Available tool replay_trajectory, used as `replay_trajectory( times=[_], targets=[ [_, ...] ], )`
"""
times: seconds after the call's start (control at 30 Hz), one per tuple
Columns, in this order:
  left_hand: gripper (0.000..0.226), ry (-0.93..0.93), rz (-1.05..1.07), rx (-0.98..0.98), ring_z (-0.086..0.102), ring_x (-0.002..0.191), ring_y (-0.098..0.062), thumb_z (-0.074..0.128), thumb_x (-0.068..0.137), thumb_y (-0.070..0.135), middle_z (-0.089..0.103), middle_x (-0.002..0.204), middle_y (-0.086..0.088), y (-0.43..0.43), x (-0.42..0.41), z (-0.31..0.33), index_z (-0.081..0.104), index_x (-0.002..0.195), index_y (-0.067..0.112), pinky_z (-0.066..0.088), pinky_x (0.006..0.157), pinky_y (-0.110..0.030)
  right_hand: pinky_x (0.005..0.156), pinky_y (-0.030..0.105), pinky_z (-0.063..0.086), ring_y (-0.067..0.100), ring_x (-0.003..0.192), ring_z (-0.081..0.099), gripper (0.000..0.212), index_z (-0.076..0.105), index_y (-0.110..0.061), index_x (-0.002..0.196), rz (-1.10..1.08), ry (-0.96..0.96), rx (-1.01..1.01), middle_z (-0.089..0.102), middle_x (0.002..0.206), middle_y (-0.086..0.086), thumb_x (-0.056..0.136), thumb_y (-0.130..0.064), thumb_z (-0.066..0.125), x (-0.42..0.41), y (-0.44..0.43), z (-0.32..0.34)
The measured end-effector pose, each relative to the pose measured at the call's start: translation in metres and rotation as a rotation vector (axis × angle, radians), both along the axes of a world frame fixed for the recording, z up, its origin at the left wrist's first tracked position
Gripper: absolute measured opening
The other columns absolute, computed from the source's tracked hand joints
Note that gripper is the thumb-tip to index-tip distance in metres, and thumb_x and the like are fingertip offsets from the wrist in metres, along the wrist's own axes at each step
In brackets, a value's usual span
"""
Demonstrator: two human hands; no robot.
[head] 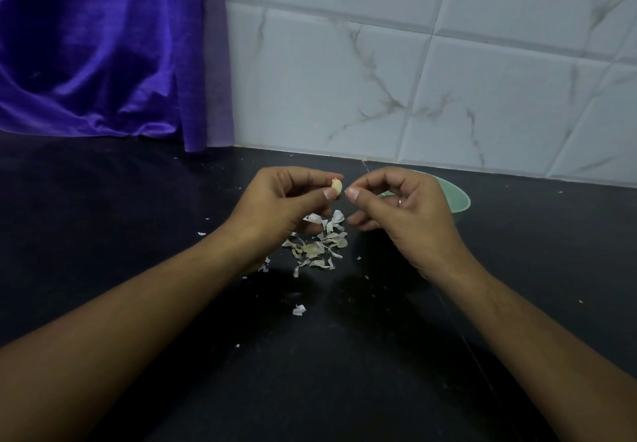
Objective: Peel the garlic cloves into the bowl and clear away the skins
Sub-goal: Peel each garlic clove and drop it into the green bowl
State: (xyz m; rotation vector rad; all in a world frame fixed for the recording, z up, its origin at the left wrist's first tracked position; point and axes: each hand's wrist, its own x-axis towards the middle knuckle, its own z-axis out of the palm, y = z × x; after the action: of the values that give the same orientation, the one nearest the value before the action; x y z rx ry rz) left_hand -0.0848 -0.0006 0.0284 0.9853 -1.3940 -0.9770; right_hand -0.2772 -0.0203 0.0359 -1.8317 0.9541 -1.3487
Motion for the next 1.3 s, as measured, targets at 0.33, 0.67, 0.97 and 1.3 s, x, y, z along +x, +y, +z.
replay_trajectory(
  times=[0.33, 0.67, 0.97, 1.3],
  targets=[
    [0.01, -0.231, 0.103, -0.215, 0.074, 0.077, -0.034, 0.085, 0.085, 0.013, 0.077, 0.079, -0.006, -0.0023, 0.0021, -0.0028, 0.077, 0.089, 0.015, 0.062, 0.073, -0.058, 0.076, 0.045, 0.063, 0.028, 0.077, 0.078, 0.006, 0.078, -0.006, 0.097, 0.05, 0.027, 0.032, 0.079, 0.085, 0.011, 0.093, -0.01, 0.076, -0.0016, -0.0035, -0.0027],
    [0.008, -0.253, 0.117, -0.216, 0.069, 0.067, -0.015, 0.087, 0.083, 0.015, 0.078, 0.076, 0.0, -0.0003, 0.0001, -0.003, 0.079, 0.087, 0.017, 0.062, 0.071, -0.052, 0.071, 0.037, 0.063, 0.028, 0.076, 0.078, 0.003, 0.076, -0.004, 0.091, 0.038, -0.017, 0.064, 0.078, 0.079, 0.015, 0.093, -0.003, 0.073, 0.001, -0.0032, -0.0052],
    [0.009, -0.177, 0.08, -0.178, 0.071, 0.072, -0.032, 0.086, 0.083, 0.011, 0.077, 0.077, -0.007, 0.0009, -0.0048, -0.0031, 0.078, 0.085, 0.016, 0.06, 0.076, -0.058, 0.068, 0.038, 0.062, 0.031, 0.071, 0.077, 0.008, 0.074, -0.007, 0.084, 0.015, -0.067, 0.068, 0.076, 0.076, 0.017, 0.089, -0.001, 0.072, 0.0031, -0.0017, -0.0053],
    [0.025, 0.144, -0.02, -0.035, 0.071, 0.08, -0.014, 0.072, 0.094, 0.006, 0.078, 0.102, -0.013, -0.0018, -0.0005, 0.003, 0.074, 0.117, 0.013, 0.062, 0.064, -0.025, 0.067, 0.039, 0.061, 0.028, 0.067, 0.075, 0.012, 0.07, -0.005, 0.088, 0.056, 0.016, 0.157, 0.071, 0.074, 0.009, 0.095, 0.0, 0.063, 0.0045, -0.0029, -0.0057]
  ],
)
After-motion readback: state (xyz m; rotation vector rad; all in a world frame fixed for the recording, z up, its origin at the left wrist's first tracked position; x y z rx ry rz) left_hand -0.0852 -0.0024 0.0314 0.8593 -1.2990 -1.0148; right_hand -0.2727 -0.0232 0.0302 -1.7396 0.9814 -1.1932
